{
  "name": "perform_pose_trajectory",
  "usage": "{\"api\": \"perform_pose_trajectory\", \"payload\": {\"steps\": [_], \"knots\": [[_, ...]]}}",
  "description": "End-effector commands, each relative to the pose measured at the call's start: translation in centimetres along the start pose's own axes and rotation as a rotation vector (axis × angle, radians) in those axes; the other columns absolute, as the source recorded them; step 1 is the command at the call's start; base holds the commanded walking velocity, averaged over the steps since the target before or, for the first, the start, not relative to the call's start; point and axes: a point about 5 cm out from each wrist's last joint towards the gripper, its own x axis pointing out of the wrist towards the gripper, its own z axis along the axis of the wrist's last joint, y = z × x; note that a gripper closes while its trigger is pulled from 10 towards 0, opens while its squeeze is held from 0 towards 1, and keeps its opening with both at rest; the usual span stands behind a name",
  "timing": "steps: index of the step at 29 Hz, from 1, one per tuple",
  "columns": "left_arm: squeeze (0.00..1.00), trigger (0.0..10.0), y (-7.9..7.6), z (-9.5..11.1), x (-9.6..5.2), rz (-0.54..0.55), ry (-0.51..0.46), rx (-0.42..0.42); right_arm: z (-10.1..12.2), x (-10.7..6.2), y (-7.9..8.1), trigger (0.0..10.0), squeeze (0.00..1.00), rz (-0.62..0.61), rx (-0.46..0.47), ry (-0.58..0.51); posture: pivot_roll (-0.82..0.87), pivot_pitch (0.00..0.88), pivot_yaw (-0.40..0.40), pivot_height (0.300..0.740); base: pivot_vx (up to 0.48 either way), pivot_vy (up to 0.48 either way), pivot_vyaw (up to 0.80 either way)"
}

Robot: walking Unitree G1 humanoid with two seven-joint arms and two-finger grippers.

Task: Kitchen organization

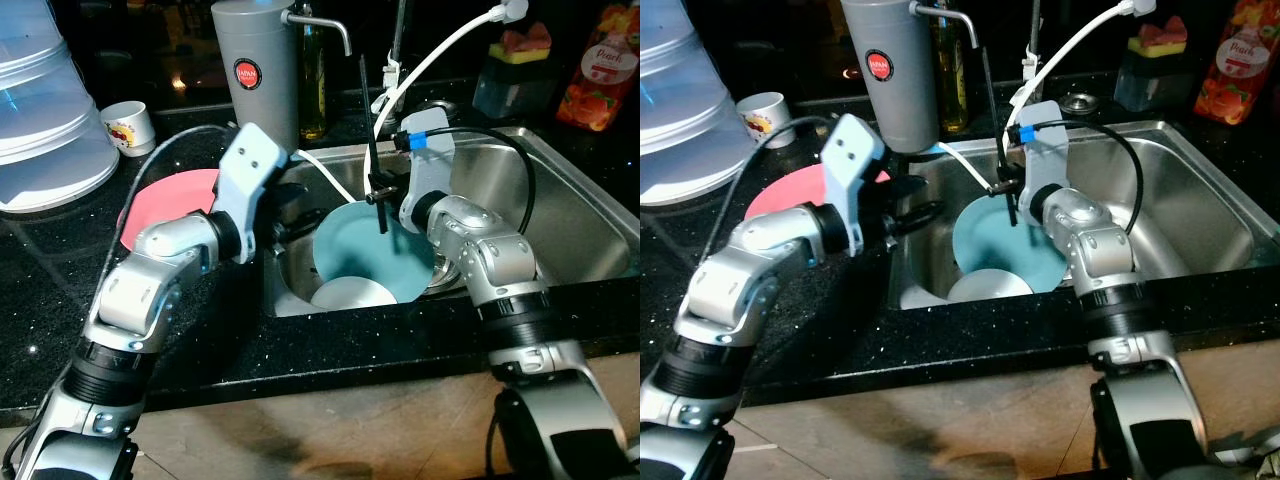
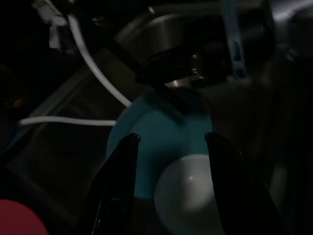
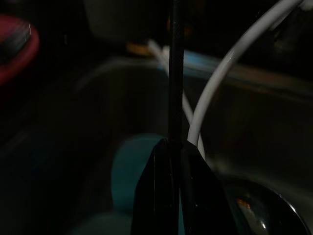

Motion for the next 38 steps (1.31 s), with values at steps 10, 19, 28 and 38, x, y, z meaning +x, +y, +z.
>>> {"api": "perform_pose_trajectory", "payload": {"steps": [10,19,28,38], "knots": [[0.0,10.0,-0.7,-2.2,-0.8,-0.052,0.152,0.062,-3.9,0.4,-0.1,0.0,0.0,0.21,-0.255,0.252,0.04,0.04,0.059,0.74,0.0,0.0,0.0],[0.0,10.0,-0.7,-3.0,-0.8,-0.049,0.193,0.013,-5.4,0.4,-0.5,0.0,0.0,0.232,-0.348,0.356,0.03,0.033,0.058,0.74,0.0,0.0,0.0],[0.0,10.0,-1.1,-3.0,-0.5,-0.062,0.175,0.003,-5.9,0.1,-0.8,9.5,0.2,0.256,-0.414,0.387,0.03,0.022,0.063,0.74,0.0,0.0,0.0],[0.0,10.0,-0.5,-2.1,-0.2,-0.007,0.119,-0.009,-5.5,0.1,-1.3,10.0,0.95,0.193,-0.469,0.377,0.02,0.009,0.061,0.74,0.0,0.0,0.0]]}}
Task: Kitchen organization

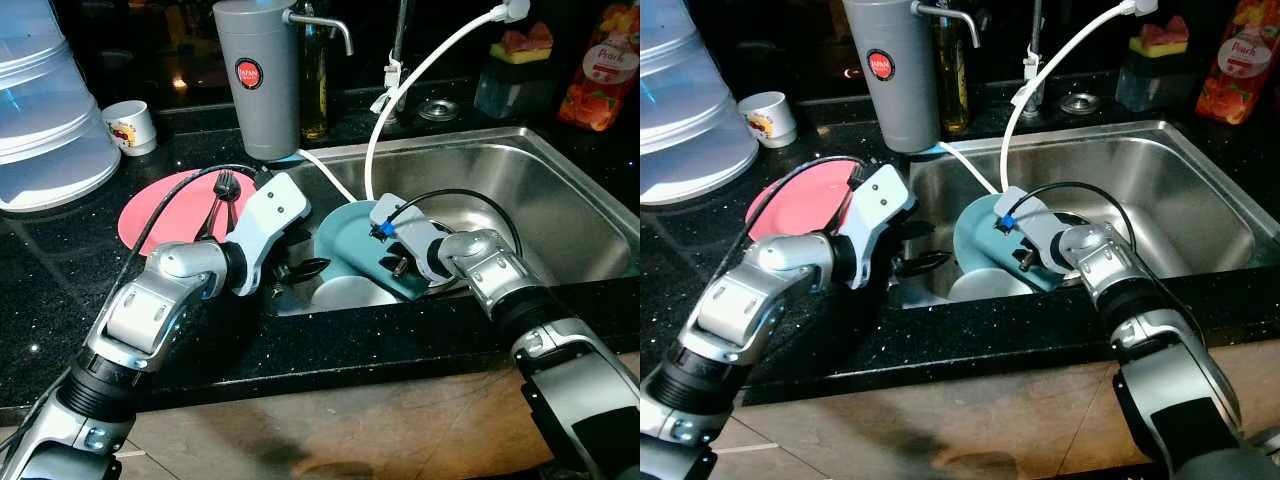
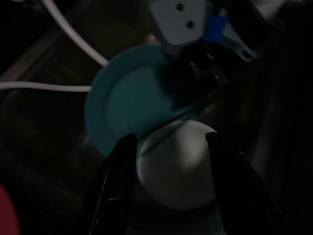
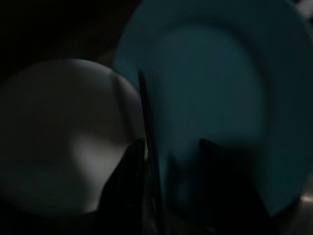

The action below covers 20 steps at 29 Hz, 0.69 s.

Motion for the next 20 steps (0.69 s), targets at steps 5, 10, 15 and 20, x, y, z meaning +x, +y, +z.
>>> {"api": "perform_pose_trajectory", "payload": {"steps": [5,10,15,20], "knots": [[0.0,10.0,3.2,0.7,-0.9,0.221,-0.036,-0.03,3.2,-1.2,-2.0,10.0,0.0,-0.172,0.06,-0.188,0.02,0.008,0.048,0.74,0.0,0.0,0.0],[0.0,10.0,6.9,0.9,-3.3,0.515,-0.036,-0.059,7.4,-2.7,-2.1,10.0,0.0,-0.265,0.252,-0.513,0.01,0.013,0.016,0.74,0.0,0.0,0.0],[0.0,10.0,8.1,0.2,-5.1,0.636,0.01,-0.022,8.6,-2.6,-0.5,10.0,0.0,-0.266,0.315,-0.611,0.01,0.019,-0.024,0.74,0.0,0.0,0.0],[0.0,10.0,8.0,-0.2,-5.8,0.677,0.035,0.009,8.4,-2.0,0.9,10.0,0.0,-0.264,0.368,-0.626,0.0,0.034,-0.06,0.74,0.0,0.0,0.0]]}}
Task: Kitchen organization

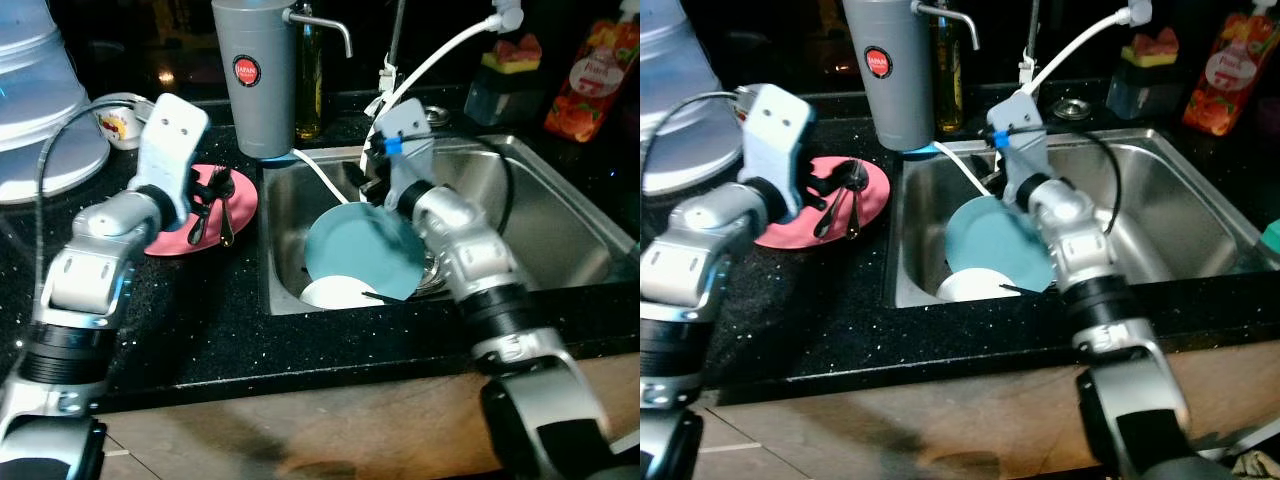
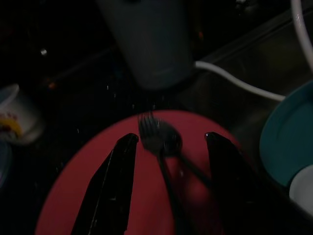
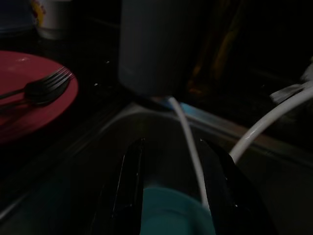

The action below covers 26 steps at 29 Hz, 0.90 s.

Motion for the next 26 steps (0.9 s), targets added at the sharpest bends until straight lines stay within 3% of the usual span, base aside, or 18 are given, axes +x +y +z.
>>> {"api": "perform_pose_trajectory", "payload": {"steps": [1,6,11,12,14,15,18,19,20,23,26], "knots": [[0.0,10.0,0.2,0.0,-0.3,0.023,0.002,0.018,0.0,-0.2,-0.1,10.0,0.0,-0.015,0.026,-0.009,0.0,0.038,-0.063,0.74,0.0,0.0,0.0],[0.0,10.0,0.2,-0.4,-0.6,0.042,0.014,0.029,-0.4,-0.8,0.7,10.0,0.0,-0.026,0.084,-0.012,0.0,0.052,-0.068,0.74,0.0,0.0,0.0],[0.0,10.0,0.9,-1.0,-0.6,0.048,0.059,0.019,-0.7,-1.5,0.2,10.0,0.0,-0.089,0.135,-0.016,0.0,0.055,-0.042,0.74,0.0,0.0,0.0],[0.68,10.0,1.1,-1.1,-0.6,0.052,0.076,-0.01,-0.8,-1.6,0.0,10.0,0.0,-0.103,0.142,-0.017,0.0,0.054,-0.039,0.74,0.0,0.0,0.0],[0.68,10.0,1.3,-1.2,-0.6,0.054,0.086,-0.03,-0.8,-1.7,-0.1,10.0,0.0,-0.11,0.145,-0.017,0.0,0.053,-0.032,0.74,0.0,0.0,0.0],[1.0,10.0,1.8,-1.2,-0.5,0.071,0.095,-0.053,-0.8,-1.9,-0.2,10.0,0.0,-0.123,0.159,-0.018,0.0,0.052,-0.029,0.74,0.0,0.0,0.0],[1.0,10.0,2.9,-2.2,-0.2,0.125,0.154,-0.131,-0.8,-2.2,-0.3,10.0,0.0,-0.135,0.17,-0.017,0.0,0.051,-0.024,0.74,0.0,0.0,0.0],[0.9,10.0,3.3,-2.7,0.1,0.13,0.173,-0.172,-0.8,-2.2,-0.3,10.0,0.0,-0.135,0.172,-0.016,0.0,0.053,-0.024,0.74,0.0,0.0,0.0],[0.0,10.0,3.4,-3.1,0.4,0.12,0.192,-0.19,-0.8,-2.2,-0.2,10.0,0.0,-0.134,0.173,-0.014,0.0,0.053,-0.025,0.74,0.0,0.0,0.0],[0.0,10.0,3.2,-3.2,1.3,0.073,0.203,-0.204,-0.7,-2.2,-0.2,10.0,0.0,-0.131,0.168,-0.012,0.0,0.055,-0.021,0.74,0.0,0.0,0.0],[0.0,10.0,2.2,-2.1,2.7,-0.007,0.198,-0.27,-0.3,-2.1,-0.1,10.0,0.0,-0.129,0.157,-0.017,-0.01,0.058,-0.001,0.74,0.0,0.0,0.0]]}}
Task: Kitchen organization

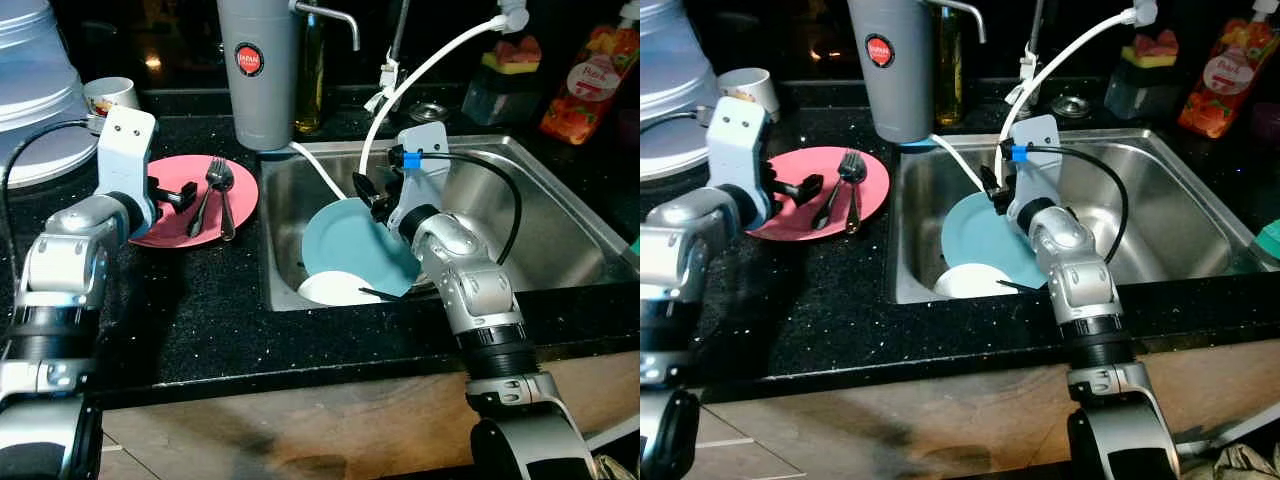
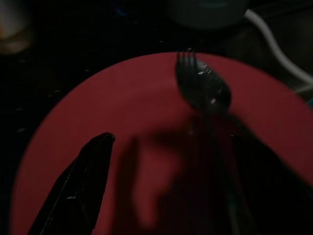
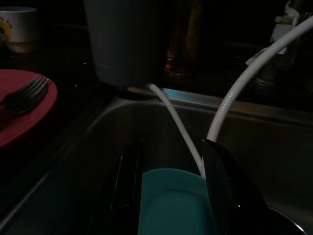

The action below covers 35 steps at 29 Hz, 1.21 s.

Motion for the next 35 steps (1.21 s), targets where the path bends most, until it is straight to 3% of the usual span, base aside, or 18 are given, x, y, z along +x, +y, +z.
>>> {"api": "perform_pose_trajectory", "payload": {"steps": [1,10,17,31,32,33,34,35], "knots": [[0.0,10.0,-0.9,0.5,0.5,-0.057,0.005,-0.025,0.3,0.0,0.1,10.0,0.0,-0.001,0.001,-0.003,-0.01,0.058,-0.001,0.74,0.0,0.0,0.0],[0.0,10.0,-2.4,0.4,1.3,-0.143,0.093,-0.032,1.2,0.1,0.2,10.0,0.0,0.008,0.015,-0.022,-0.02,0.054,0.018,0.74,0.0,0.0,0.0],[0.0,10.0,-2.1,-0.7,1.4,-0.126,0.195,-0.007,1.2,0.1,0.4,10.0,0.0,0.022,0.033,-0.012,-0.01,0.056,0.019,0.74,0.0,0.0,0.0],[0.0,10.0,-1.5,-0.9,1.3,-0.089,0.24,0.017,1.0,-0.2,1.0,10.0,0.0,0.082,0.03,0.013,-0.01,0.052,0.018,0.74,0.0,0.0,0.0],[0.0,2.9,-1.5,-1.2,1.3,-0.097,0.251,0.016,0.9,-0.2,1.0,10.0,0.0,0.087,0.03,0.016,-0.01,0.052,0.02,0.74,0.0,0.0,0.0],[0.0,2.9,-1.5,-1.2,1.3,-0.097,0.251,0.016,0.9,-0.2,1.0,10.0,0.0,0.087,0.03,0.016,-0.01,0.052,0.02,0.74,0.0,0.0,0.0],[0.0,0.0,-1.5,-1.3,1.3,-0.1,0.253,0.014,0.9,-0.2,1.0,10.0,0.0,0.088,0.03,0.018,-0.01,0.051,0.019,0.74,0.0,0.0,0.0],[0.0,0.0,-1.6,-1.3,1.3,-0.105,0.254,0.011,0.9,-0.2,1.0,10.0,0.0,0.088,0.03,0.019,-0.01,0.051,0.019,0.74,0.0,0.0,0.0]]}}
